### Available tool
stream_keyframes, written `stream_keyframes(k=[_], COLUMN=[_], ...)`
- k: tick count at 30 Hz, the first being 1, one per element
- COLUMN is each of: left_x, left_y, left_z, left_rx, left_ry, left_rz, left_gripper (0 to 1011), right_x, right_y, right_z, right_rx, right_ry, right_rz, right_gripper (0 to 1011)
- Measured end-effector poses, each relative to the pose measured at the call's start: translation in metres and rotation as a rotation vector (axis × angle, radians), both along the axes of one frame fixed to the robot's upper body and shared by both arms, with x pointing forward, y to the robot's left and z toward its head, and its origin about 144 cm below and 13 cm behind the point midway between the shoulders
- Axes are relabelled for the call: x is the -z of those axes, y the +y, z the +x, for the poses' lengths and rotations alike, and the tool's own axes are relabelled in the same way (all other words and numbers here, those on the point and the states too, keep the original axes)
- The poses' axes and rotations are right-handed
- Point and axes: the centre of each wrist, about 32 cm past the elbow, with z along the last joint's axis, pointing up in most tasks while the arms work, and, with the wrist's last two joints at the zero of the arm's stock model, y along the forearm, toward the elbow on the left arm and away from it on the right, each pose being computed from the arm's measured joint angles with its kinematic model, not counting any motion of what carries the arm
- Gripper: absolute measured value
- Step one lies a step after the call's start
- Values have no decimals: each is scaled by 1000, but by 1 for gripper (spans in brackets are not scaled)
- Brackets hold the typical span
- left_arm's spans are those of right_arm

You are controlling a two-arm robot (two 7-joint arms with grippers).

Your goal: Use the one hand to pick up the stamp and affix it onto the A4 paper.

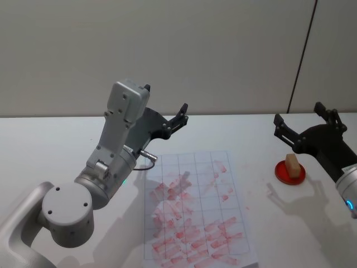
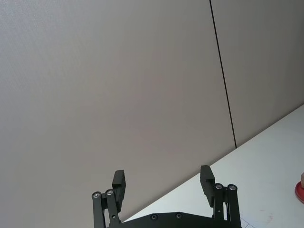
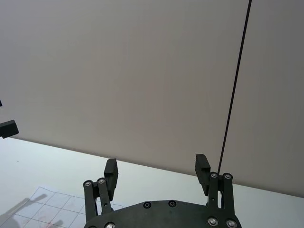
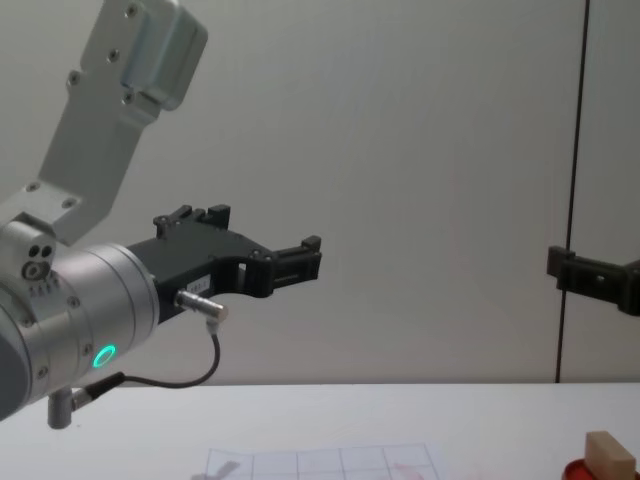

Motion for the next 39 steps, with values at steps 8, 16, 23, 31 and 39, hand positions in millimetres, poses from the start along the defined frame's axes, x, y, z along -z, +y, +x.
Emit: stream_keyframes(k=[8, 16, 23, 31, 39], left_x=[0, 0, 0, 0, 0], left_y=[0, 0, 0, 0, 0], left_z=[0, 0, 0, 0, 0], left_rx=[0, 0, 0, 0, 0], left_ry=[0, 0, 0, 0, 0], left_rz=[0, 0, 0, 0, 0], left_gripper=[1001, 1001, 1001, 1001, 1001], right_x=[0, 0, 0, 2, 4], right_y=[0, 0, 0, 6, 18], right_z=[0, 0, 0, -1, 0], right_rx=[0, 0, 1, 28, 81], right_ry=[0, 0, 0, 29, 104], right_rz=[0, 0, 0, 2, 5], right_gripper=[1001, 1001, 1001, 1001, 1001])
